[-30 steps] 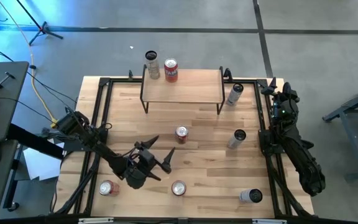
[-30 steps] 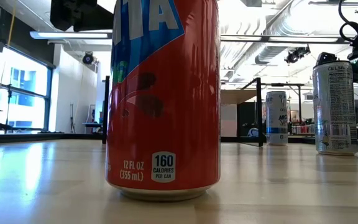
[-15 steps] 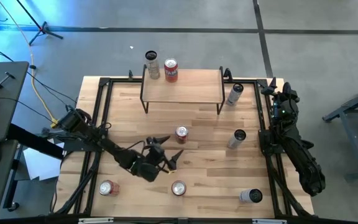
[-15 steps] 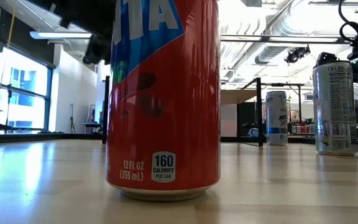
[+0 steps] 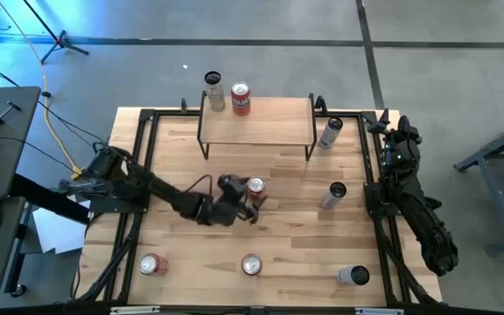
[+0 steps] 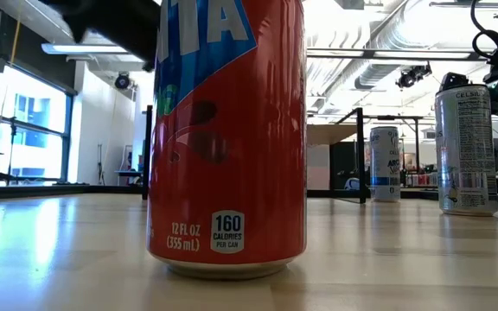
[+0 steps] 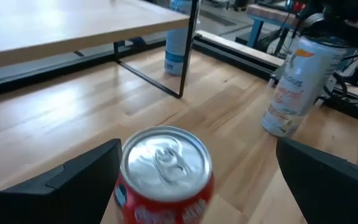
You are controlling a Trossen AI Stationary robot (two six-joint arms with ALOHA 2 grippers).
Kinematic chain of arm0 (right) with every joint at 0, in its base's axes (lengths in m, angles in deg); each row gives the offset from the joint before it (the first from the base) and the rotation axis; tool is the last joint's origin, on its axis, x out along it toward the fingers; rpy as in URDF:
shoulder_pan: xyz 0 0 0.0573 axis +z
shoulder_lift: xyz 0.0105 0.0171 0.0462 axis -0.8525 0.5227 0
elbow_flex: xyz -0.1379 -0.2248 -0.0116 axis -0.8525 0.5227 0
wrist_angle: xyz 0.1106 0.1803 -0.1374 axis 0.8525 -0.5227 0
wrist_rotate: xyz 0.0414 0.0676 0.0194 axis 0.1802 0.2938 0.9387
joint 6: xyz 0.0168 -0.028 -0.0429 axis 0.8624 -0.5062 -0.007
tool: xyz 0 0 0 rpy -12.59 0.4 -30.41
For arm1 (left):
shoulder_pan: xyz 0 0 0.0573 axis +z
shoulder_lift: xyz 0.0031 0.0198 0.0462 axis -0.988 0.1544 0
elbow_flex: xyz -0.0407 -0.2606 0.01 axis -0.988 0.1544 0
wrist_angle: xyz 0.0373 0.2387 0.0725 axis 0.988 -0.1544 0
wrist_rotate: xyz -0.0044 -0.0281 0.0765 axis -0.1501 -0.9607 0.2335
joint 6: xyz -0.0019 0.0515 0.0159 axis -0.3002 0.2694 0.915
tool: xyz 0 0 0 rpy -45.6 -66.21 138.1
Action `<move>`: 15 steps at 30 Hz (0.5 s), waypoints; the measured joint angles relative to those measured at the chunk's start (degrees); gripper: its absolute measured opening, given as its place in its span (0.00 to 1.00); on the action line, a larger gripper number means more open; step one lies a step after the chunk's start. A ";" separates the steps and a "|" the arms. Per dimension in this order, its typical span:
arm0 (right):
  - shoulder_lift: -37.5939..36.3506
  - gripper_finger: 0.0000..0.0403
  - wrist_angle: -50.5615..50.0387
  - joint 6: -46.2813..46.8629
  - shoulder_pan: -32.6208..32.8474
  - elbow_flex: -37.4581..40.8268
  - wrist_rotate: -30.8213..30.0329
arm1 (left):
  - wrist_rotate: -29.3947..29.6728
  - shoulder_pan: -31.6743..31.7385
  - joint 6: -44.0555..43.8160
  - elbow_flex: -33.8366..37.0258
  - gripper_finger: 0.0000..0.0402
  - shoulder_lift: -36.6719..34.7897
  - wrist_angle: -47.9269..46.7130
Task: Place canned beverage on shelf
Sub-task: Put the red and white soda can on the shelf
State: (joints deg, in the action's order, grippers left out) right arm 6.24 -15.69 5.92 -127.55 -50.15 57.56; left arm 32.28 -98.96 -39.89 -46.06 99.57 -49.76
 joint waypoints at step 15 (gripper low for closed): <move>0.01 0.81 -0.01 0.00 0.01 -0.02 0.00 | -7.02 5.83 -0.55 0.00 0.99 -0.02 -0.01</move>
State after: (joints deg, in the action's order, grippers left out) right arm 6.24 -15.69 5.92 -127.54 -50.17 57.56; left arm 25.27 -93.13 -40.43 -46.06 99.55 -49.77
